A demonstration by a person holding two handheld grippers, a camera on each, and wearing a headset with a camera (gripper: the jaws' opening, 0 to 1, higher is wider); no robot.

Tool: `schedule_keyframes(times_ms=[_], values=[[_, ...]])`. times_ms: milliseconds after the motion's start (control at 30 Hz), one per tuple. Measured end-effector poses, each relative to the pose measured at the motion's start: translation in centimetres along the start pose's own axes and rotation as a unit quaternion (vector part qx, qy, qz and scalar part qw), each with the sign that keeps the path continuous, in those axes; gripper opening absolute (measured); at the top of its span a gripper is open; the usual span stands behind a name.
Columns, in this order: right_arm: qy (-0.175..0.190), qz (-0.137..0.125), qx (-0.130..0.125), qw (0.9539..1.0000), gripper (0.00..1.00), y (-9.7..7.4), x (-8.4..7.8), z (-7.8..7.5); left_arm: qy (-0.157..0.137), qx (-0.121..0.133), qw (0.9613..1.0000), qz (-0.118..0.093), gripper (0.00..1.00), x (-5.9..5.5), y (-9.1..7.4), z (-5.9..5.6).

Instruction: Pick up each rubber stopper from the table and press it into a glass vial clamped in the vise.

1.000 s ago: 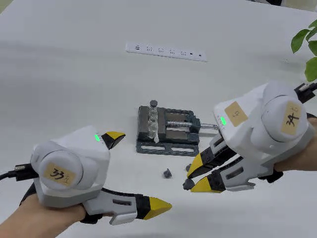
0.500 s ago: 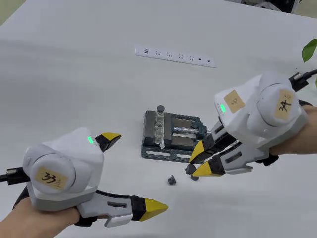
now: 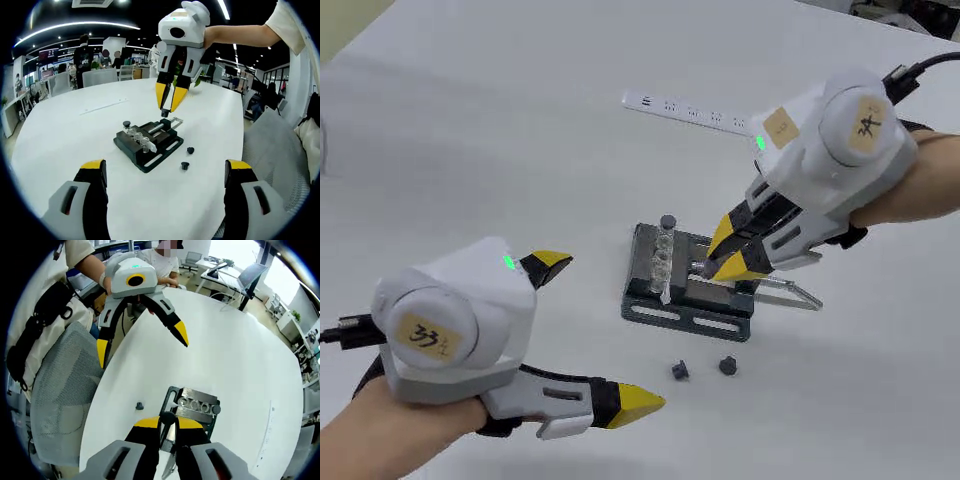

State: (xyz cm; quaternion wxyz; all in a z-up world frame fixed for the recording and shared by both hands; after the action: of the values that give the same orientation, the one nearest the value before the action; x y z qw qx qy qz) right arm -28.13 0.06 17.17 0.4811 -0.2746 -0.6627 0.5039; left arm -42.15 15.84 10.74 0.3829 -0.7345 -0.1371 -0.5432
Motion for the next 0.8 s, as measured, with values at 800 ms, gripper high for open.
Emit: schedule_keyframes(times_ms=[800], values=[[-0.084,0.061,0.007,0.9946,0.05,3.4,0.2,-6.0,-0.018,0.008,0.9997,0.017,0.99,-0.9,0.3,0.7]])
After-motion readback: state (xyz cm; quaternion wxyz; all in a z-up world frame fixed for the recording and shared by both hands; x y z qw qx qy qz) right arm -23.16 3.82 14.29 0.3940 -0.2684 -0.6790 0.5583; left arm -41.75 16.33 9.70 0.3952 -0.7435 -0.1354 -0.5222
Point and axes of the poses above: the centre of the closed fingertips' face, and the gripper's own axes: y roughly forward along the fingers, z roughly to its left, x roughly out of its top, the point moved 10 cm from there along -y, roughly backward along the fingers
